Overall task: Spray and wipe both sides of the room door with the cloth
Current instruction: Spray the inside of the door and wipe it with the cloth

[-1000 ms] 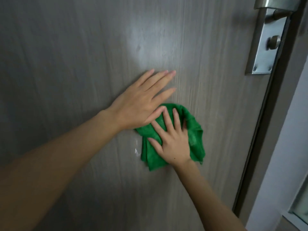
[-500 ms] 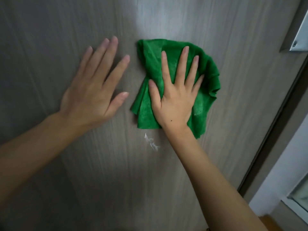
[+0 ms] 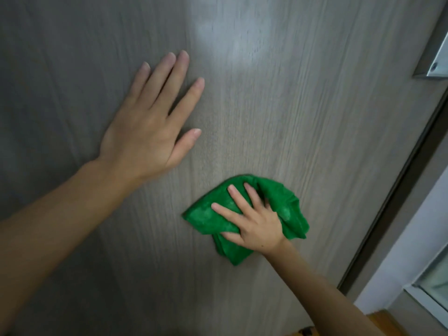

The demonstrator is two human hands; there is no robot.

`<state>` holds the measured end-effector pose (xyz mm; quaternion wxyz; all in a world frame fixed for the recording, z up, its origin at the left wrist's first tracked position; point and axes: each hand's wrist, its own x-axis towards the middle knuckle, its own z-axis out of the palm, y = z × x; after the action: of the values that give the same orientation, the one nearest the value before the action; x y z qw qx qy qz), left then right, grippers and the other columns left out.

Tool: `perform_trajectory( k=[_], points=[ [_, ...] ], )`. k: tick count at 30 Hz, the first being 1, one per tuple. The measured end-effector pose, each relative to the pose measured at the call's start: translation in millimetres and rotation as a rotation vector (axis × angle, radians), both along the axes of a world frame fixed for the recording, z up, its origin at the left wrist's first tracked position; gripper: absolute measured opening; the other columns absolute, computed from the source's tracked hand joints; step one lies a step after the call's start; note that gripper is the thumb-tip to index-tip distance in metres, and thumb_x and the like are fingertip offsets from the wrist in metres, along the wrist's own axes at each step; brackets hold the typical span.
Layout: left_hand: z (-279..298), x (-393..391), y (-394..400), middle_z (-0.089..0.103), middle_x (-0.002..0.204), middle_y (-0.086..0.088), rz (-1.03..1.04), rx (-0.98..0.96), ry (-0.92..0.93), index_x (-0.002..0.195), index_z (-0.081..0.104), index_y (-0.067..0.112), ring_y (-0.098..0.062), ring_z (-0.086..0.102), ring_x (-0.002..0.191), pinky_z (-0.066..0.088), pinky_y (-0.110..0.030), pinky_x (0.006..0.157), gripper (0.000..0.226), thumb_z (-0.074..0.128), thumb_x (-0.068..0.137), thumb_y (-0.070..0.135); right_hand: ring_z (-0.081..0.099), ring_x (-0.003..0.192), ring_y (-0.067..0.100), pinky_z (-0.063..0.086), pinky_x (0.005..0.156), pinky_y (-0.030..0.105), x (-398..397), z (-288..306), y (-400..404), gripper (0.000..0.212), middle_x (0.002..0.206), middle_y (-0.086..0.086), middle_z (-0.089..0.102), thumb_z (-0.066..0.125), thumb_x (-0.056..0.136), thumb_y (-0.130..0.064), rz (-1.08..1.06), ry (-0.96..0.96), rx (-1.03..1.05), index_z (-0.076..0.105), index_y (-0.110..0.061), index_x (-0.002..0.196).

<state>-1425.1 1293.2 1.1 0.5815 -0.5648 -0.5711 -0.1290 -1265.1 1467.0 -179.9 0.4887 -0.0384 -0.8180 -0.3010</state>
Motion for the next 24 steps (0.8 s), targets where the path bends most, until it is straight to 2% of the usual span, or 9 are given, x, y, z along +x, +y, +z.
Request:
perform_trajectory(
  k=[1, 3, 4, 7, 11, 15, 18, 22, 24],
  points=[
    [0.2, 0.7, -0.6, 0.022, 0.153, -0.030, 0.006, 0.000, 0.002, 0.149, 0.026, 0.002, -0.043, 0.019, 0.143, 0.005, -0.048, 0.118, 0.059, 0.028, 0.103, 0.040, 0.023, 0.138, 0.027, 0.039, 0.100, 0.033, 1.5, 7.9, -0.7, 0.053, 0.151, 0.003, 0.030, 0.037, 0.093, -0.062, -0.001, 0.021, -0.028, 0.037, -0.038, 0.140],
    [0.8, 2.3, -1.8, 0.022, 0.153, -0.030, 0.016, -0.011, 0.003, 0.149, 0.025, 0.002, -0.043, 0.021, 0.143, 0.007, -0.050, 0.118, 0.061, 0.029, 0.103, 0.041, 0.024, 0.139, 0.030, 0.045, 0.080, 0.034, 2.0, 30.0, -5.2, 0.054, 0.146, 0.006, 0.034, 0.038, 0.091, -0.064, -0.038, 0.093, -0.104, 0.040, -0.036, 0.137],
    [1.1, 3.3, -2.2, 0.022, 0.153, -0.030, 0.016, -0.015, 0.002, 0.149, 0.024, 0.002, -0.043, 0.021, 0.143, 0.007, -0.050, 0.118, 0.061, 0.029, 0.102, 0.041, 0.026, 0.138, 0.034, 0.043, 0.081, 0.037, 0.8, 43.6, -6.6, 0.057, 0.146, 0.008, 0.033, 0.039, 0.090, -0.065, -0.068, 0.132, -0.126, 0.039, -0.034, 0.138],
    [0.9, 5.4, -3.6, 0.022, 0.154, -0.029, 0.001, -0.033, -0.023, 0.150, 0.021, 0.000, -0.042, 0.020, 0.144, 0.006, -0.049, 0.118, 0.066, 0.027, 0.102, 0.045, 0.025, 0.139, 0.042, 0.029, 0.103, 0.049, -10.0, 94.9, -15.8, 0.064, 0.151, 0.019, 0.031, 0.041, 0.091, -0.063, -0.147, 0.253, -0.226, 0.037, -0.027, 0.144],
    [2.3, 4.6, -6.4, 0.019, 0.155, -0.030, -0.048, -0.053, -0.042, 0.150, 0.015, -0.003, -0.041, 0.016, 0.145, 0.005, -0.049, 0.118, 0.073, 0.022, 0.101, 0.050, 0.018, 0.141, 0.046, 0.017, 0.111, 0.060, -37.6, 136.8, -45.6, 0.069, 0.153, 0.025, 0.025, 0.041, 0.092, -0.058, -0.195, 0.449, -0.452, 0.034, -0.019, 0.148],
    [1.5, 1.7, -6.5, 0.019, 0.154, -0.031, -0.094, -0.056, -0.018, 0.149, 0.015, -0.004, -0.042, 0.015, 0.144, 0.004, -0.048, 0.119, 0.073, 0.023, 0.101, 0.051, 0.015, 0.142, 0.046, 0.015, 0.112, 0.059, -54.1, 126.3, -62.1, 0.068, 0.154, 0.026, 0.022, 0.035, 0.093, -0.055, -0.187, 0.493, -0.517, 0.028, -0.018, 0.150],
    [0.9, 0.5, -4.6, 0.019, 0.153, -0.032, -0.112, -0.056, -0.019, 0.149, 0.014, -0.004, -0.043, 0.015, 0.144, 0.003, -0.047, 0.119, 0.072, 0.025, 0.102, 0.050, 0.014, 0.142, 0.045, 0.016, 0.111, 0.058, -63.0, 97.6, -72.1, 0.064, 0.155, 0.022, 0.020, 0.026, 0.094, -0.058, -0.151, 0.429, -0.476, 0.022, -0.024, 0.148],
    [0.5, -1.5, -4.8, 0.016, 0.154, -0.032, -0.118, -0.062, -0.021, 0.149, 0.013, -0.004, -0.043, 0.013, 0.144, -0.001, -0.044, 0.119, 0.074, 0.023, 0.102, 0.051, 0.021, 0.139, 0.042, 0.031, 0.096, 0.046, -65.8, 37.6, -80.7, 0.057, 0.150, 0.014, 0.023, 0.032, 0.093, -0.057, -0.112, 0.270, -0.307, 0.030, -0.030, 0.143],
    [0.2, -2.2, -4.7, 0.016, 0.154, -0.032, -0.119, -0.057, -0.023, 0.149, 0.013, -0.004, -0.042, 0.012, 0.144, -0.003, -0.043, 0.119, 0.074, 0.023, 0.102, 0.051, 0.021, 0.138, 0.040, 0.031, 0.099, 0.040, -63.4, 17.0, -75.3, 0.054, 0.147, 0.014, 0.028, 0.033, 0.093, -0.056, -0.084, 0.202, -0.191, 0.034, -0.032, 0.141]
  ],
)
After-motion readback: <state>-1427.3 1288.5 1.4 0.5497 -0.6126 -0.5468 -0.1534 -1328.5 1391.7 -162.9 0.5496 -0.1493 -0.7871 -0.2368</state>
